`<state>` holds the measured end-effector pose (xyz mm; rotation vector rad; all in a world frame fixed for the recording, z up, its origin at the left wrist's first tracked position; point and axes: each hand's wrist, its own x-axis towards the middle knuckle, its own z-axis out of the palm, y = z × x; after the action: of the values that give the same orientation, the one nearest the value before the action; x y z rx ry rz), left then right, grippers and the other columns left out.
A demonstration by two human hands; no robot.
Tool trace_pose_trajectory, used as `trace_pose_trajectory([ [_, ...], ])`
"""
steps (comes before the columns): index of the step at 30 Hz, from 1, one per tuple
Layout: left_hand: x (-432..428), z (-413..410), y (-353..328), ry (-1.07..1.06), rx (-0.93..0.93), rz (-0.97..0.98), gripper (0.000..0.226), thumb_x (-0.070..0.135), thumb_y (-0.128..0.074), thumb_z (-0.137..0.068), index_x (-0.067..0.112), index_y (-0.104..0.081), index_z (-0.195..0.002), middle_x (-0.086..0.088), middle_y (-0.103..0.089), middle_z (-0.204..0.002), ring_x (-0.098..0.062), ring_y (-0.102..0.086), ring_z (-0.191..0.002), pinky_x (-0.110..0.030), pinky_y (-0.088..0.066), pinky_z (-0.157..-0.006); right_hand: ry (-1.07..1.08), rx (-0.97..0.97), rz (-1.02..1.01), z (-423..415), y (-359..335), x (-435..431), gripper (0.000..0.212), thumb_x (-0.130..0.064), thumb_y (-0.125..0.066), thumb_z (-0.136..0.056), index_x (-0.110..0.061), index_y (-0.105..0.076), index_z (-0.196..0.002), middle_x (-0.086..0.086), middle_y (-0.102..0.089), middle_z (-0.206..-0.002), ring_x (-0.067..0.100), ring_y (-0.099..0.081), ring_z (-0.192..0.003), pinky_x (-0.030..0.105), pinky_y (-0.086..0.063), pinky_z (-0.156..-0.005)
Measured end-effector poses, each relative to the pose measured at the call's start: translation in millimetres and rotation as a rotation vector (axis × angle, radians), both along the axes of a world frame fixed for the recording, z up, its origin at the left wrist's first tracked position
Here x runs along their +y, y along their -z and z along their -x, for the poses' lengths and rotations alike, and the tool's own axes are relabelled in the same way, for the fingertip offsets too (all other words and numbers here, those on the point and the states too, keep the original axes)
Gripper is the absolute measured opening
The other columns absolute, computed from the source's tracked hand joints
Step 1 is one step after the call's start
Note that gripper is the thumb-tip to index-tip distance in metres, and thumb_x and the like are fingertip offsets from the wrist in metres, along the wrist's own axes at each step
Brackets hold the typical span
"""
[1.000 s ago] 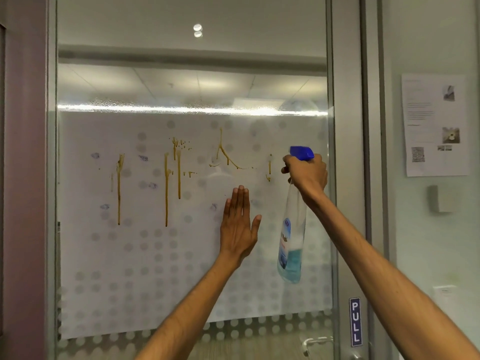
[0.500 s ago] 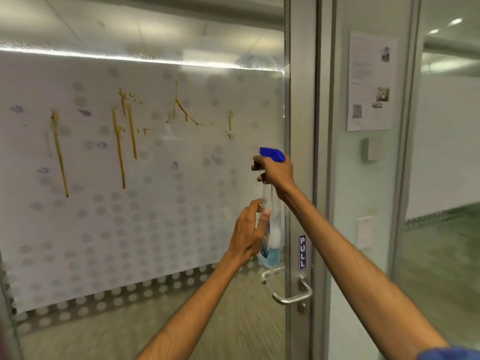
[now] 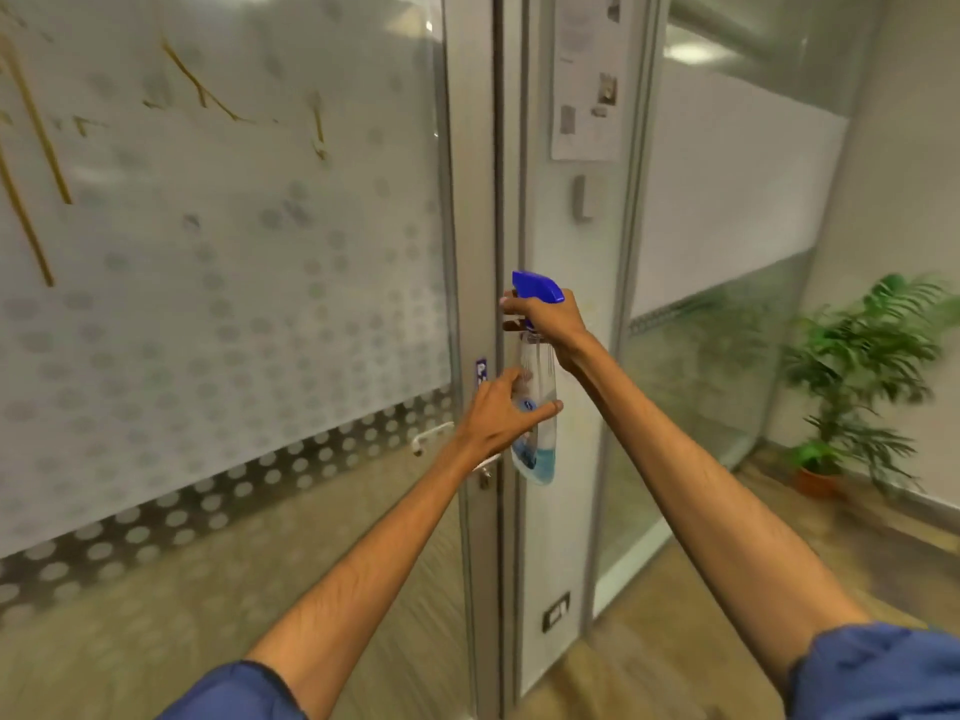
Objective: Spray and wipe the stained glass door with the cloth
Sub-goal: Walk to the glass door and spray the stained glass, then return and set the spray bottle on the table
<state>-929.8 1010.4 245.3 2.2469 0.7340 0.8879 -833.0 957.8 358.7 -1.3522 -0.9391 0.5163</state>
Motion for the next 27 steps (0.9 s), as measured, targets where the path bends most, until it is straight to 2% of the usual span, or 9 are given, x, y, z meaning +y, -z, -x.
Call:
trace_pose_trajectory([
  [4,-30,-29,15,0.056,-0.005,0.089,0.081,0.064,-0.075,-0.072,0.016,-0.051,-0.132,-0.009,-0.065,-0.127,-0.021,-0.063,-0.113,-0.038,-0.054,-0.096,0.152,-0.121,0.139,-22,24,-45,0.035,-0.01,-0.079,-0.076,0.003,-0.067,-0.106,0.012,-0.067,-0.088,0.021,-0.063,-0.079,0.035,-0.051,-0.069],
  [6,-46,-41,23,0.081,-0.011,0.103,0.078,0.064,-0.075,-0.072,0.016,-0.053,-0.13,-0.01,-0.066,-0.123,-0.023,-0.063,-0.111,-0.042,-0.054,-0.095,0.216,-0.161,0.177,-33,34,-69,0.034,-0.011,-0.081,-0.074,0.006,-0.065,-0.099,0.011,-0.062,-0.085,0.02,-0.058,-0.076,0.033,-0.047,-0.067],
  [9,-74,-59,36,0.14,0.031,0.089,0.078,0.066,-0.072,-0.074,0.016,-0.052,-0.13,-0.01,-0.065,-0.123,-0.027,-0.061,-0.113,-0.047,-0.053,-0.096,0.309,-0.225,0.242,-49,45,-101,0.031,-0.015,-0.083,-0.074,-0.001,-0.063,-0.093,0.011,-0.06,-0.082,0.021,-0.054,-0.072,0.034,-0.046,-0.067],
  [13,-115,-87,54,0.257,0.087,0.107,0.081,0.065,-0.068,-0.079,0.015,-0.046,-0.139,-0.01,-0.058,-0.136,-0.029,-0.056,-0.124,-0.037,-0.047,-0.096,0.455,-0.327,0.363,-73,65,-147,0.038,-0.025,-0.086,-0.073,-0.012,-0.052,-0.082,0.005,-0.057,-0.078,0.018,-0.052,-0.069,0.031,-0.045,-0.066],
  [15,-139,-101,62,0.302,0.089,0.115,0.08,0.06,-0.07,-0.081,0.012,-0.045,-0.14,-0.011,-0.057,-0.139,-0.029,-0.054,-0.127,-0.031,-0.042,-0.092,0.496,-0.321,0.384,-87,74,-172,0.04,-0.027,-0.087,-0.072,-0.015,-0.049,-0.074,0.0,-0.053,-0.071,0.015,-0.049,-0.064,0.026,-0.04,-0.06],
  [18,-176,-125,71,0.338,0.104,0.13,0.081,0.057,-0.074,-0.079,0.009,-0.047,-0.138,-0.011,-0.06,-0.135,-0.03,-0.057,-0.124,-0.031,-0.044,-0.089,0.549,-0.294,0.41,-108,85,-213,0.047,-0.028,-0.088,-0.071,-0.017,-0.043,-0.063,-0.003,-0.046,-0.062,0.013,-0.044,-0.058,0.023,-0.033,-0.051],
  [21,-210,-154,77,0.377,0.12,0.151,0.079,0.055,-0.079,-0.073,0.009,-0.052,-0.131,-0.01,-0.064,-0.128,-0.029,-0.06,-0.118,-0.029,-0.045,-0.085,0.606,-0.243,0.409,-132,94,-253,0.045,-0.026,-0.089,-0.07,-0.014,-0.046,-0.068,0.003,-0.05,-0.072,0.019,-0.046,-0.067,0.027,-0.036,-0.057],
  [24,-241,-186,81,0.486,0.195,0.188,0.085,0.051,-0.085,-0.068,0.011,-0.05,-0.134,-0.007,-0.06,-0.133,-0.025,-0.058,-0.121,-0.034,-0.048,-0.093,0.658,-0.193,0.435,-156,102,-299,0.042,-0.025,-0.089,-0.07,-0.011,-0.049,-0.07,0.003,-0.05,-0.073,0.018,-0.045,-0.067,0.026,-0.035,-0.054],
  [27,-275,-222,85,0.652,0.281,0.24,0.084,0.036,-0.09,-0.066,0.016,-0.049,-0.136,-0.001,-0.059,-0.13,-0.021,-0.056,-0.124,-0.033,-0.047,-0.098,0.65,-0.127,0.421,-181,113,-353,0.032,-0.014,-0.087,-0.071,-0.007,-0.056,-0.076,0.01,-0.052,-0.074,0.02,-0.047,-0.069,0.029,-0.04,-0.065],
])
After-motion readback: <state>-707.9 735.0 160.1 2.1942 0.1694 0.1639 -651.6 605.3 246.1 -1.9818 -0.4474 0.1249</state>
